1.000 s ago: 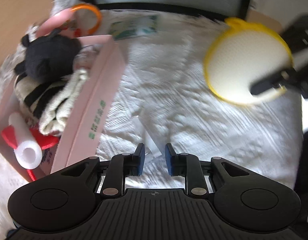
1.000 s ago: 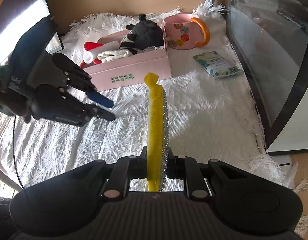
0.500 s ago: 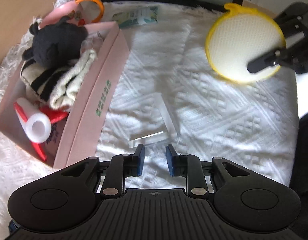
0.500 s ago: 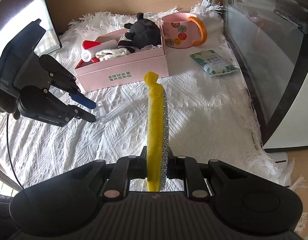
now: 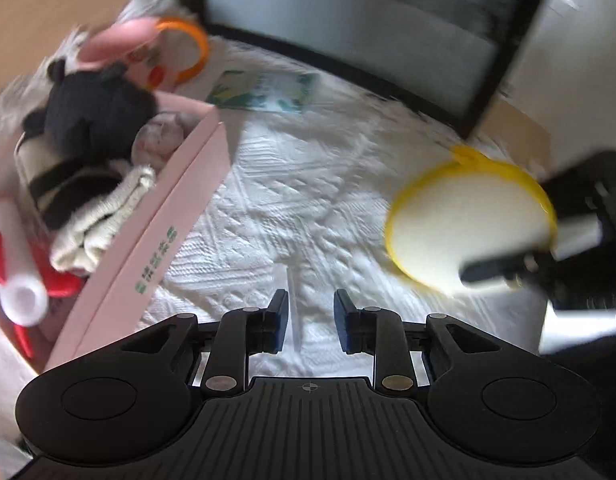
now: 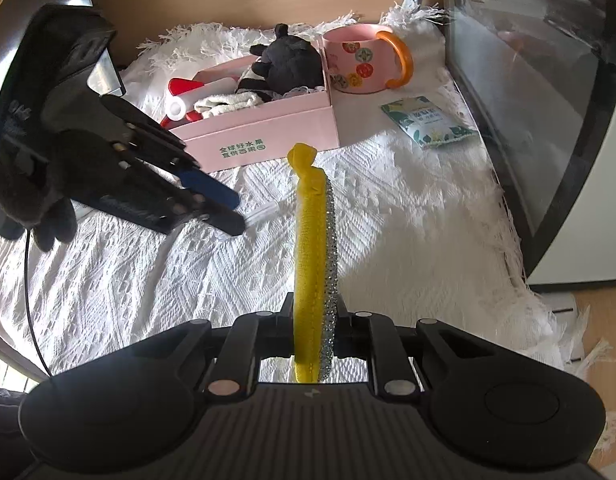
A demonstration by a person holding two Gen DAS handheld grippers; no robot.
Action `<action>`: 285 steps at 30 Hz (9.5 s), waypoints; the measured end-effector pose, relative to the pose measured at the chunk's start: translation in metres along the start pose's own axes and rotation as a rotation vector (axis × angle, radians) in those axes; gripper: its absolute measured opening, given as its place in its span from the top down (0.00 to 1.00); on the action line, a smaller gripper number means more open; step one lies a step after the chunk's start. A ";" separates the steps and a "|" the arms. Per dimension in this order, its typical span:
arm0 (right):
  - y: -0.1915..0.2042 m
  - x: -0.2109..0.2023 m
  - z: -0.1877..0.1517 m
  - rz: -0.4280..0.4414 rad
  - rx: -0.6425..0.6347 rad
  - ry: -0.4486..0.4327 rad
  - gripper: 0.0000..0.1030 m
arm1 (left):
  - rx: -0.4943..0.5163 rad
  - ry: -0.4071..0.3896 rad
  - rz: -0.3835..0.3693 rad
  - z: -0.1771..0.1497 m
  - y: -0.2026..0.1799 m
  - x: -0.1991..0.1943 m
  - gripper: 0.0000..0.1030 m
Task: Organize soft objects
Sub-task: 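Hold the sponge pad raised in the right tool beside the pink box, then lower the sponge pad into the pink box and open the right tool, then move the right tool to the blue-black pouch and grasp its strap, then lift the blue-black pouch by its strap with the right tool, then grasp the white wet-wipes packet with the left tool while the right tool holds the pouch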
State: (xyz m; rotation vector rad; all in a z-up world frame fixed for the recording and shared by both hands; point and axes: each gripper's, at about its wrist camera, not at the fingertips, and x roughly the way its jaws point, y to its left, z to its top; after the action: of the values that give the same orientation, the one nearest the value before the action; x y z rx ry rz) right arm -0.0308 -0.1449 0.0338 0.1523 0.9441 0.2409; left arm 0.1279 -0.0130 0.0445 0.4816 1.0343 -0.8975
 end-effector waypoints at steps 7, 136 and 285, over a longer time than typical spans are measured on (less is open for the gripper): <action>0.001 -0.002 -0.001 -0.003 0.001 -0.008 0.85 | -0.048 0.042 0.130 -0.001 -0.013 0.023 0.75; 0.114 0.066 0.224 -0.097 -0.208 -0.278 0.34 | -0.760 -0.505 0.078 -0.120 0.133 -0.131 0.85; 0.065 0.093 0.013 -0.195 -0.136 -0.088 0.00 | -0.235 -0.056 0.142 -0.140 0.025 -0.068 0.64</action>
State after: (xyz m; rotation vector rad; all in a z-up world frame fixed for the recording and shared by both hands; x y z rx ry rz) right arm 0.0235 -0.0576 -0.0161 -0.0544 0.8460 0.1163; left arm 0.0604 0.1294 0.0401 0.3262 1.0265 -0.6504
